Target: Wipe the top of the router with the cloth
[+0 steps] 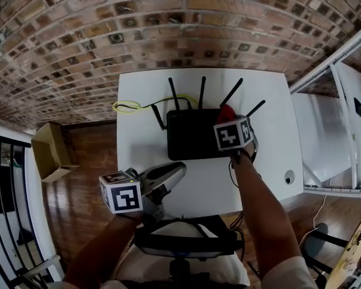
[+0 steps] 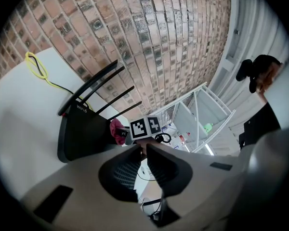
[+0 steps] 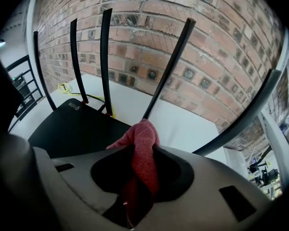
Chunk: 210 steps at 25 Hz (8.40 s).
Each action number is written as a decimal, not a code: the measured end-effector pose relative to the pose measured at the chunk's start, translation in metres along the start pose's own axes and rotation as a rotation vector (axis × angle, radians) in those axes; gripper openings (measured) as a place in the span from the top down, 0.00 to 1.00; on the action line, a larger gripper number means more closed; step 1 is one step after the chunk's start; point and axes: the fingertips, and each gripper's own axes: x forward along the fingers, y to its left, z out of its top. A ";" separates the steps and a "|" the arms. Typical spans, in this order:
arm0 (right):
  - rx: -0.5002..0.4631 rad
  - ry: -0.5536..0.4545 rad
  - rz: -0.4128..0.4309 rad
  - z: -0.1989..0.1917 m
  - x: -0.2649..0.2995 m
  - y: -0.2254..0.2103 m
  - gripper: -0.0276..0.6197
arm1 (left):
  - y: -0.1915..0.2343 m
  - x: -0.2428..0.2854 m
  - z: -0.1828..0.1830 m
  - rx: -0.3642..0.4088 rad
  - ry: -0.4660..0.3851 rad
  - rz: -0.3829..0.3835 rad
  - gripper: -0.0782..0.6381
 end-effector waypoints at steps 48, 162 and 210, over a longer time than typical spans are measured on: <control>-0.156 -0.097 0.396 0.022 -0.058 0.210 0.76 | 0.019 -0.064 0.003 -0.016 -0.060 0.067 0.83; -0.193 -0.135 0.308 -0.107 -0.070 0.027 0.76 | -0.015 0.008 -0.079 -0.034 -0.050 0.139 0.83; 0.558 -0.030 0.863 -0.066 -0.081 0.270 0.76 | 0.044 -0.104 -0.022 -0.046 -0.080 0.216 0.83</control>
